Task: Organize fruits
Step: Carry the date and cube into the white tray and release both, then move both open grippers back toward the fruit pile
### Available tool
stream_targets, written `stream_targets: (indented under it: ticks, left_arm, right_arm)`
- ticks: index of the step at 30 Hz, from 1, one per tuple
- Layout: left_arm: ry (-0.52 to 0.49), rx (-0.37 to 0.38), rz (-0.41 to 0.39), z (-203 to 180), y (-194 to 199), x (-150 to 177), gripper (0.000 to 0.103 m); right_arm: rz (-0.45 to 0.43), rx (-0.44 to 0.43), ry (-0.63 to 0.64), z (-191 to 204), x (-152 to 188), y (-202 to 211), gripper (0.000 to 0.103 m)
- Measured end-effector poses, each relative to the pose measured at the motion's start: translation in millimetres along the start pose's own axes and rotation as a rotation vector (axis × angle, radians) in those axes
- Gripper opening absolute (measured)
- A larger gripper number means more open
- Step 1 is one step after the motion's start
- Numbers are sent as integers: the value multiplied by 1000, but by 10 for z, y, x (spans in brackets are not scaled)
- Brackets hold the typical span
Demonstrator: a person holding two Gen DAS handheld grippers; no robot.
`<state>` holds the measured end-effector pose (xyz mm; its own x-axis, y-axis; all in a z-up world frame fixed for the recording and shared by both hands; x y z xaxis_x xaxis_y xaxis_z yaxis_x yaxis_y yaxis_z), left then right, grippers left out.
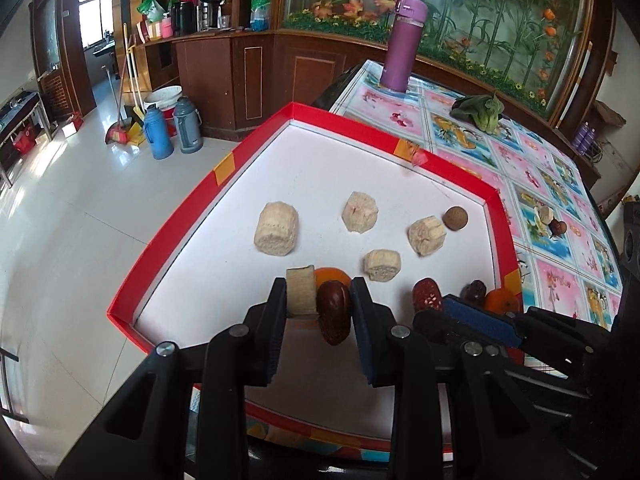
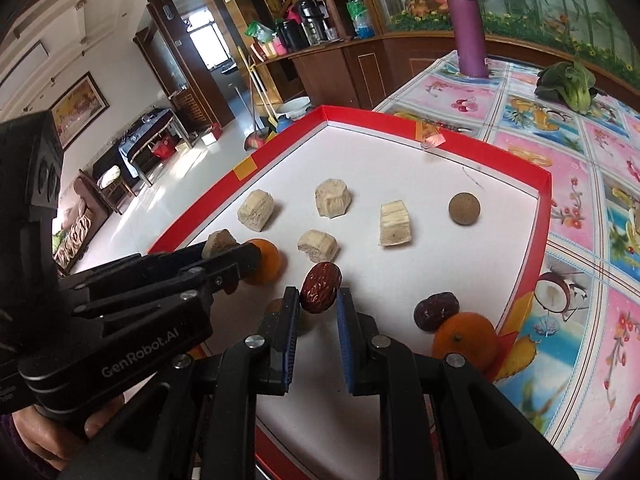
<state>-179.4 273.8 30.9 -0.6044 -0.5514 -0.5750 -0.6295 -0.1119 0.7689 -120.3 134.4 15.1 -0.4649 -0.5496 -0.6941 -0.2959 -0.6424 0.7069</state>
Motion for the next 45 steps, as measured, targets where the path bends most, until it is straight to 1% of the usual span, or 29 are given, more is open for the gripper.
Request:
stream_targets:
  ticks: [2,3,4,5,6,7,8,9,12,13,15,16,17,21,23,27,29,32,35,37,42,45]
  left_arm:
    - [0,-10,3,-4,-3,10,39]
    - [-2,-26,6,3,-15,18,48]
    - [-2,-43,4,10,-24,25,52]
    - [1,-50,0,25,-28,32,58]
    - [6,-53,0,42,-34,37,62]
    - [16,-54,7,67,-41,42,65]
    - [26,-51,13,82,-45,42,67]
    - [34,-45,17,95,-41,41,69]
    - [37,-52,12,115,-8,45,72]
    - [39,-56,14,128,1,47,72]
    - [48,-57,11,141,20,33,72]
    - [52,-62,9,145,25,28,72]
    - [55,-65,9,149,26,23,72]
    - [58,-65,16,123,15,25,72]
    - [47,-61,19,69,13,36,72]
    - [12,-58,25,-73,6,73,72]
    - [0,-58,28,-137,1,91,72]
    - [-17,-60,26,-239,10,121,78]
    - [-39,-63,16,-347,39,140,80]
    - [-50,-55,13,-423,59,143,81]
    - [-101,-8,29,-747,72,179,81]
    - [-169,35,39,-1085,81,226,81]
  right_arm:
    - [2,8,-5,-9,4,10,18]
    - [2,7,-6,-17,9,13,18]
    - [4,10,-6,-19,14,17,18]
    - [5,11,-6,-24,26,25,20]
    - [7,12,-9,-18,36,34,22]
    - [10,10,-14,-12,56,50,27]
    - [9,3,-18,-27,74,64,34]
    - [2,-3,-21,-39,90,89,35]
    - [-57,-6,-24,-130,142,272,36]
    - [-75,-4,-23,-162,160,345,36]
    - [-121,18,-28,-301,217,535,42]
    - [-142,54,-47,-428,269,652,48]
    - [-153,77,-63,-518,301,719,50]
    - [-202,162,-216,-1089,522,1055,50]
    - [-221,219,-293,-1363,655,1208,50]
    - [-248,282,-397,-1707,859,1408,50]
    - [-251,295,-434,-1815,918,1447,50]
    - [-237,324,-485,-1937,974,1457,50]
    - [-216,367,-504,-2049,1002,1480,50]
    - [-208,377,-512,-2142,1018,1478,50]
    - [-195,427,-485,-2347,980,1498,50]
    - [-182,417,-475,-2466,913,1417,50]
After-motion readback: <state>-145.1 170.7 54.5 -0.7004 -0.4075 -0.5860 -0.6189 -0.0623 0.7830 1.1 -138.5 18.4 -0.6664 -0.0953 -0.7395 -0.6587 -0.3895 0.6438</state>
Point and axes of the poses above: each gripper's, at about its wrist camera, not at the fingertips, and y roughly against the way its jaws point, z to its left, x to its underside, the point moved 1 cm from there along -y, roughly the way its jaws point, and after that the axes turned 15 degrees about y, right-handed, at the moved point
